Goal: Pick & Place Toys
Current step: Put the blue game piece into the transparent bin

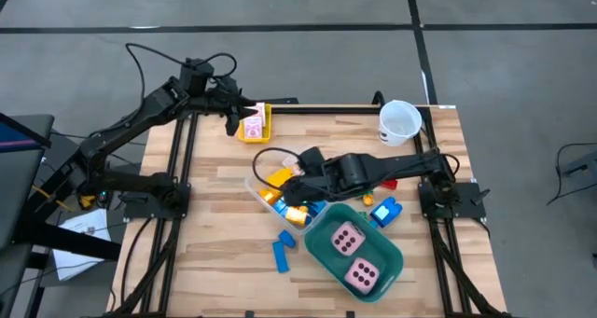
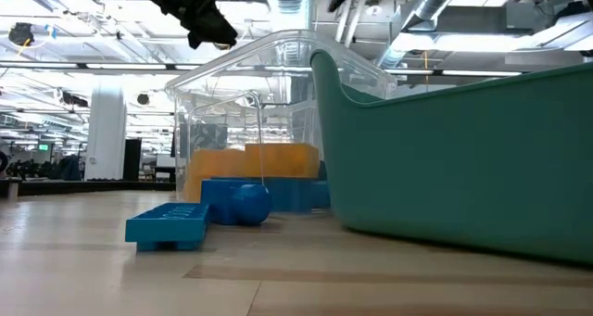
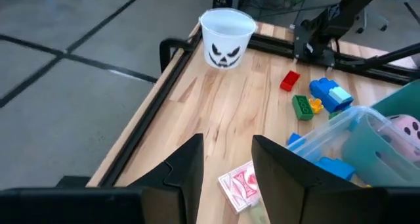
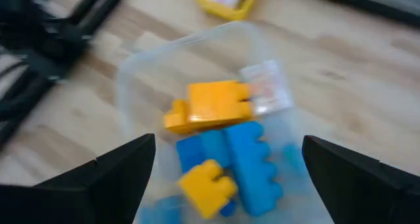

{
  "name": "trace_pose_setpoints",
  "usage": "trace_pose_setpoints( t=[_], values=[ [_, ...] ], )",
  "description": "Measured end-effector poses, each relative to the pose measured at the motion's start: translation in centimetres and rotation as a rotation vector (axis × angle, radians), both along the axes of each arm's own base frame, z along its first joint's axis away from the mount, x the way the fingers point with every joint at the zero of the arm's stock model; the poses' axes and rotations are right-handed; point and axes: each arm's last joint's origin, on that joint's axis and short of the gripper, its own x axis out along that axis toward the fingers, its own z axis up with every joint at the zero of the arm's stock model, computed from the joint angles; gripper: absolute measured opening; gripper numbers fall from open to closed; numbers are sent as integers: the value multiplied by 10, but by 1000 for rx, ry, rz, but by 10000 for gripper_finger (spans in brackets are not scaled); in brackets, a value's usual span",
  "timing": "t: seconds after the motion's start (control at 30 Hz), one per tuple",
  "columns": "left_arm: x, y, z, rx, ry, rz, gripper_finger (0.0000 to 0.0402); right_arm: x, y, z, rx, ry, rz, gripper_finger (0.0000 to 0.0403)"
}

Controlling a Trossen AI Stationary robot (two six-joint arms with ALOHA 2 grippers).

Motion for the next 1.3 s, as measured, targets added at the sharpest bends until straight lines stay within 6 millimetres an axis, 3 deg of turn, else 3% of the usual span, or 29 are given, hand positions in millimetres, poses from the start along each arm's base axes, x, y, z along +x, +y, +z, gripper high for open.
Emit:
trace_pose_setpoints(
  t=[0.2, 0.43, 0.63, 0.77, 1.0, 1.17, 1.3],
  values=[
    [-7, -5, 9, 36, -32, 6, 127, -19, -13, 17, -70, 80, -12, 375],
    [-6, -2, 17, 125, -86, 6, 127, -45, -55, 50, -154, 49, -49, 375],
    [-5, 1, 24, 266, -114, -12, 127, -71, -103, 75, -223, 72, -72, 375],
    [-8, 8, 29, 333, -128, 79, 127, -85, -141, 85, -259, 100, -84, 375],
    [-17, 19, 29, 322, -129, 175, 127, -107, -202, 100, -261, 63, -91, 375],
    [-24, 16, 30, 216, -162, 205, 139, -121, -215, 108, -284, 61, -85, 375],
    [-31, -3, 37, 146, -190, 175, 173, -131, -212, 115, -314, 70, -47, 375]
  ],
)
